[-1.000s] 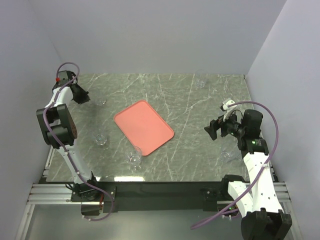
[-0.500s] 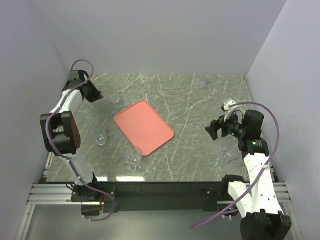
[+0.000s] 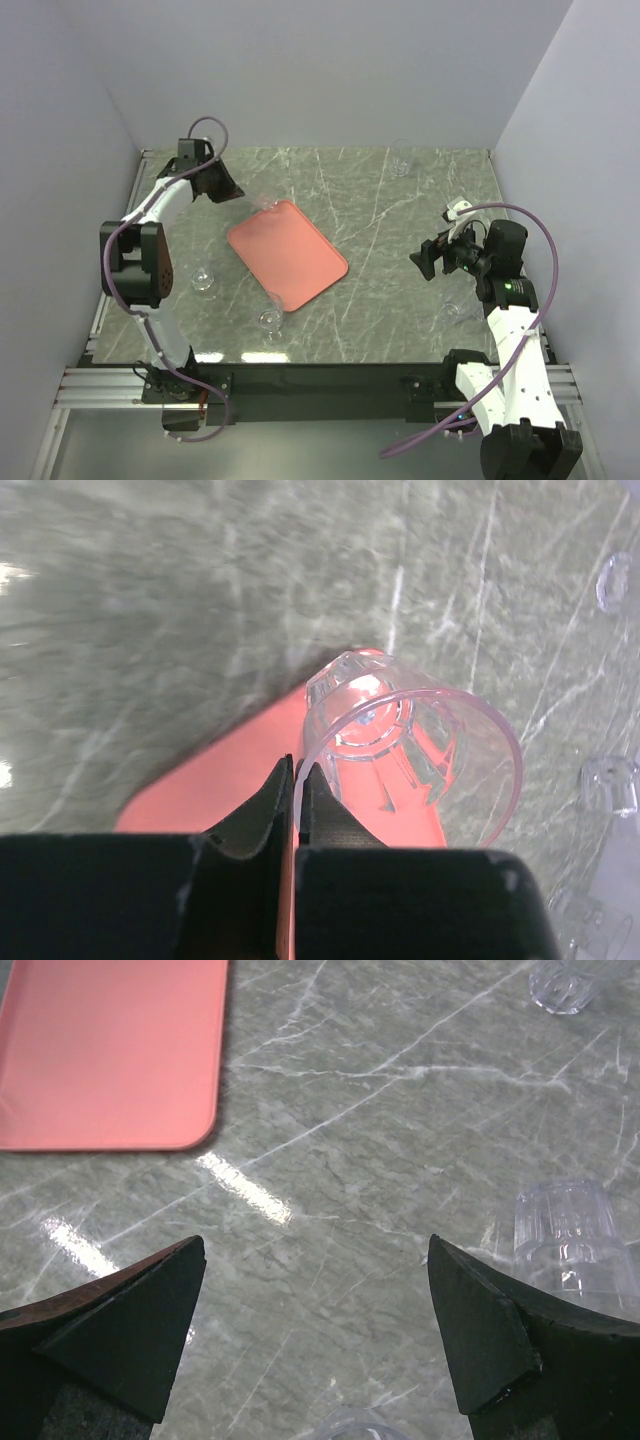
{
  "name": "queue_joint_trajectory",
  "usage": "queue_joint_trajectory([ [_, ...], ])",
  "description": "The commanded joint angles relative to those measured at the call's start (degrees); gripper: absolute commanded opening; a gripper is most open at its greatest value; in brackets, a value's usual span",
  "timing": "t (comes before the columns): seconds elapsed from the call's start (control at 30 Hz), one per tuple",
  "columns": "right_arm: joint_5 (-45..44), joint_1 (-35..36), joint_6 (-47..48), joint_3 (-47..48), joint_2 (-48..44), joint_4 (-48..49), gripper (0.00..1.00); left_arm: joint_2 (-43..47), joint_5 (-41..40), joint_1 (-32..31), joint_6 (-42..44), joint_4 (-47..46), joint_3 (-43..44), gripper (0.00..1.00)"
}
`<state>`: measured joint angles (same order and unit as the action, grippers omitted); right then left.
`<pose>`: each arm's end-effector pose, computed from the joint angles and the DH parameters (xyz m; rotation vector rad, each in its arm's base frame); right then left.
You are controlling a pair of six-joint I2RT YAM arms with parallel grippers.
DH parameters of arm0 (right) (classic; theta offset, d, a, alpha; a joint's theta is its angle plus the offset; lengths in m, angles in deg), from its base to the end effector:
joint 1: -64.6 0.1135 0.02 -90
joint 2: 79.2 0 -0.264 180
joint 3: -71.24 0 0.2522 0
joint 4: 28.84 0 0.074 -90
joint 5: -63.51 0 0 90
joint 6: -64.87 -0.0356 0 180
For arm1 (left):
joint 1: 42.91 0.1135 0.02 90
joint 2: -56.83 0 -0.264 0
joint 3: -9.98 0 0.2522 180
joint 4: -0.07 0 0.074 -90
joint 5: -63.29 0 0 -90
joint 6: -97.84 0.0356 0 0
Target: Place the glasses into the tray
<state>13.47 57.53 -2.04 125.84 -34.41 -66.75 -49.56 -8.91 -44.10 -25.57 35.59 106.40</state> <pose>0.1720 0.0017 0.2948 -0.6798 1.8367 0.3732 0.4182 -0.0196 0.2462 -0.5203 2.3578 -0.6535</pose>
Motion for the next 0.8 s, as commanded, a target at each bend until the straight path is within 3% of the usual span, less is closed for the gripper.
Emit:
queue_joint_trajectory([
  [0.0, 0.64, -0.49, 0.73, -0.06, -0.94, 0.32, 0.98, -1.01, 1.54, -2.58, 1.24, -2.51, 4.00, 0.00],
  [0.77, 0.47, -0.66, 0.90, -0.06, -1.20, 0.32, 0.98, -8.75, -6.46, -10.76, 4.58, 3.28, 11.74, 0.01],
])
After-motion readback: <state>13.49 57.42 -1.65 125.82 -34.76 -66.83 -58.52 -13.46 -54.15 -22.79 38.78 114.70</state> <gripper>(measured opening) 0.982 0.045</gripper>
